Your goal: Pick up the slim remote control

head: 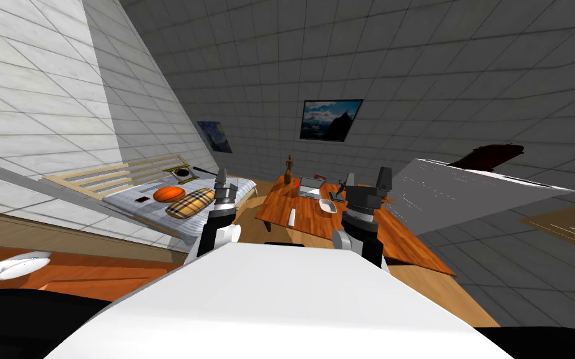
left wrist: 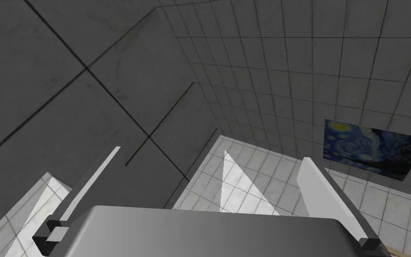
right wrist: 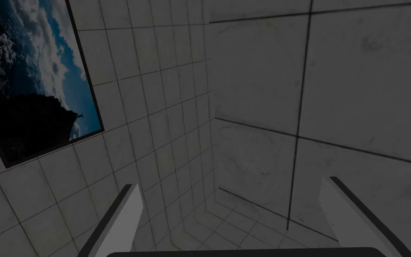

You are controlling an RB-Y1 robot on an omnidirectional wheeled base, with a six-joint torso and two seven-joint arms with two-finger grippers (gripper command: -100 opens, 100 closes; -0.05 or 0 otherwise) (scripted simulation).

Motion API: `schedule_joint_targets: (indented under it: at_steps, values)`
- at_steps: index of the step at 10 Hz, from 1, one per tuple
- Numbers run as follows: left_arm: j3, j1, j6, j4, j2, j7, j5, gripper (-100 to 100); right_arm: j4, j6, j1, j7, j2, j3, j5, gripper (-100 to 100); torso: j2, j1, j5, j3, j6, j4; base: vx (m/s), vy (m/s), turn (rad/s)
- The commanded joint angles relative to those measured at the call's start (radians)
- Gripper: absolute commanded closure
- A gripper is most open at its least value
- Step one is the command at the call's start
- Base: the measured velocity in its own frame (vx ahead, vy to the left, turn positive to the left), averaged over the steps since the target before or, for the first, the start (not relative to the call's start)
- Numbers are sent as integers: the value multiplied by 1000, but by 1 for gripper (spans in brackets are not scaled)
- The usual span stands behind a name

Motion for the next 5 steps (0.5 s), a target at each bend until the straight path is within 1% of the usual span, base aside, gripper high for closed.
schedule_joint_targets:
  at_steps: [1, 3, 5]
  values:
    - [-14, -5, -2, 17, 32, -15, -20, -100, 0, 0, 0, 0, 0, 0, 0, 0, 0, 0, 0, 0, 0, 0, -27, 23, -206]
    - [-34, -13, -6, 45, 67, -36, -51, -100, 0, 0, 0, 0, 0, 0, 0, 0, 2, 3, 1, 1, 0, 1, -44, 46, -214]
    - [-60, -27, -10, 86, 108, -65, -97, -100, 0, 0, 0, 0, 0, 0, 0, 0, 3, 4, 1, 2, 0, 1, -54, 58, -255]
